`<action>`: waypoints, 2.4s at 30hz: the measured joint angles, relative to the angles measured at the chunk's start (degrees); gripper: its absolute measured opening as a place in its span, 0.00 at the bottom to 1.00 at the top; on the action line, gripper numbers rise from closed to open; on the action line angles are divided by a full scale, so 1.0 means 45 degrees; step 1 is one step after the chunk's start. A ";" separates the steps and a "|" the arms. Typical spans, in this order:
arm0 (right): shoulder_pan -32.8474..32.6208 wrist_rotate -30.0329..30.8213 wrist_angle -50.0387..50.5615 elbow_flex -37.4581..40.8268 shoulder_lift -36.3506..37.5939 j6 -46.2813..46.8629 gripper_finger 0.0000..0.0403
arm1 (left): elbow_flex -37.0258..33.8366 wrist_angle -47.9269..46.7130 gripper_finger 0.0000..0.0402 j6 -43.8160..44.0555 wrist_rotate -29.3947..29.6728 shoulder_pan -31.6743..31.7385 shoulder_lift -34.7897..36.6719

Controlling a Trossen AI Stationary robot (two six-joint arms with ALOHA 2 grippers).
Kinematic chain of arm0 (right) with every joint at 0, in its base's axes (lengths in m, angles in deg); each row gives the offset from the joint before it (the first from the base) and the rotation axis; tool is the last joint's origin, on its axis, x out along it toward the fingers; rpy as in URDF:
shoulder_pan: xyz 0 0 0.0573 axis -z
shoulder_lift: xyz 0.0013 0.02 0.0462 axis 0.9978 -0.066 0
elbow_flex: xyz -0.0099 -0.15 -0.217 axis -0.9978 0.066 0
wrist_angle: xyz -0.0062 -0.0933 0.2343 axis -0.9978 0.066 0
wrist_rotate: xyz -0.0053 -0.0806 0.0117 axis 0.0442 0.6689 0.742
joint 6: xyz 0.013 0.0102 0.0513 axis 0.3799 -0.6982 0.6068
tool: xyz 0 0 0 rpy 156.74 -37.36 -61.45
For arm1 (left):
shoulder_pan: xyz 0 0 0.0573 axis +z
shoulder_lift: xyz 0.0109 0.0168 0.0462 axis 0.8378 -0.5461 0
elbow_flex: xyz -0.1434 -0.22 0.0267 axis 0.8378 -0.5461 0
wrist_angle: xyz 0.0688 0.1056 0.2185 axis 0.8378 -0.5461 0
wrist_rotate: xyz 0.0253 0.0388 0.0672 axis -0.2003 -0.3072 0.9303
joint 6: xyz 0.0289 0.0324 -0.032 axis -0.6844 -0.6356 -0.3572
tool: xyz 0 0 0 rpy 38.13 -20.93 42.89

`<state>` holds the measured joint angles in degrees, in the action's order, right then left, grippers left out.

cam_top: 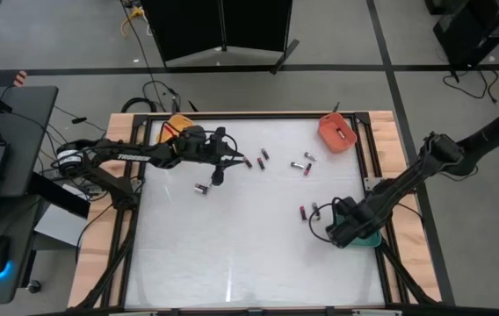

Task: Sort batteries
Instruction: Put the brown battery into the green bin, then put the silver battery into the orange bin

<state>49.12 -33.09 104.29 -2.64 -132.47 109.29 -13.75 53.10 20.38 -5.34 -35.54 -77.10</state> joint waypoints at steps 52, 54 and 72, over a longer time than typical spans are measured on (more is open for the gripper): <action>0.2875 0.7228 -0.1669 -0.1753 0.0033 -1.0594 0.02 | 0.2252 -0.9225 0.24 0.2889 0.3341 -0.1408 0.0792; 0.3908 0.6989 -0.4287 -0.1105 0.0029 -1.3038 0.02 | 0.2403 -0.9911 0.24 0.3354 0.3522 -0.1554 0.0792; 1.0569 0.1499 -1.5422 0.2490 0.0024 -2.2740 0.02 | 0.2882 -1.3260 0.17 0.8105 0.4425 -0.1943 0.0787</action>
<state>96.68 -26.35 34.89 8.57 -132.36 6.95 -0.78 -6.57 56.85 14.57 -44.28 -73.56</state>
